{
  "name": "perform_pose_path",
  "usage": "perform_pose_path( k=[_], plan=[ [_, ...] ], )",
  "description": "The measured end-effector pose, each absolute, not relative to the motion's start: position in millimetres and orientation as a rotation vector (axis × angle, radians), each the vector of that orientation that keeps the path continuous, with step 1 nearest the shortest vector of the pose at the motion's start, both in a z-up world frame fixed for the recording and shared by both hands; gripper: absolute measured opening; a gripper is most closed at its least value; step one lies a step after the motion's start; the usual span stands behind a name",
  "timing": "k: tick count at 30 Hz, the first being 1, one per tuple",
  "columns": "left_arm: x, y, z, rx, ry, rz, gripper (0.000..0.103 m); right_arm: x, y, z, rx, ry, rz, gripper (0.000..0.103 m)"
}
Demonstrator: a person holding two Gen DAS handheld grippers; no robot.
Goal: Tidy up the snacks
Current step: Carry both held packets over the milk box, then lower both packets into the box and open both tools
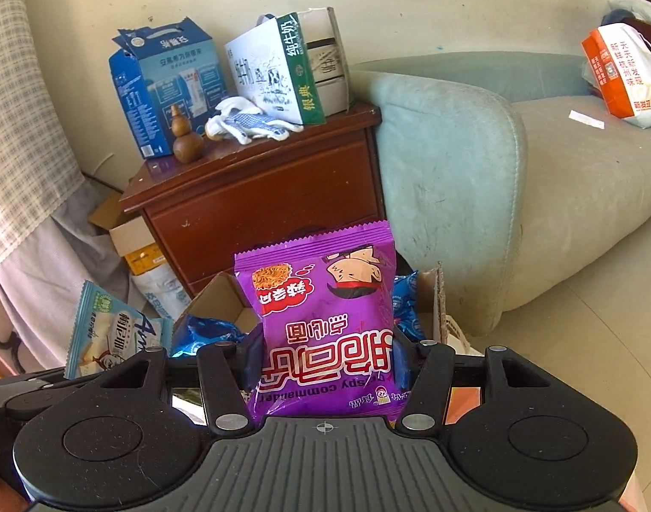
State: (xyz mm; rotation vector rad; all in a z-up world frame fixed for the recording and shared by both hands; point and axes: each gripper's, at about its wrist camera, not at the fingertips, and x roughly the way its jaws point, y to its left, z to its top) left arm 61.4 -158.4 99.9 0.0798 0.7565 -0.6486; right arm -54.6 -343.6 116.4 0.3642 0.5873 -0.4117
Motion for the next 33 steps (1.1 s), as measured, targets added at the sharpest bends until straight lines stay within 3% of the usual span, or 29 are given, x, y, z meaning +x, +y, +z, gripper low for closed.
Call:
perform_pose_path(
  k=[14, 15, 17, 19, 25, 33],
  plan=[
    [80.7, -207.1, 75.6, 0.090, 0.806, -0.675, 0.012, -33.3, -373.9, 82.7, 0.493, 0.592, -0.517, 0.055],
    [81.2, -209.0, 72.1, 0.095, 0.808, -0.663, 0.018, -31.4, -375.8, 77.4, 0.499, 0.598, -0.526, 0.056],
    [80.6, -211.2, 67.6, 0.117, 0.807, -0.643, 0.053, -27.4, -379.1, 69.0, 0.509, 0.624, -0.529, 0.057],
    [77.4, -211.6, 67.5, 0.141, 0.778, -0.612, 0.064, -27.4, -382.0, 64.5, 0.526, 0.639, -0.539, 0.062],
    [72.8, -204.6, 79.8, 0.175, 0.771, -0.581, 0.080, -33.5, -378.4, 73.7, 0.513, 0.620, -0.531, 0.072],
    [55.8, -187.6, 86.3, 0.258, 0.799, -0.547, 0.086, -39.9, -367.6, 83.6, 0.502, 0.631, -0.535, 0.081]
  ],
)
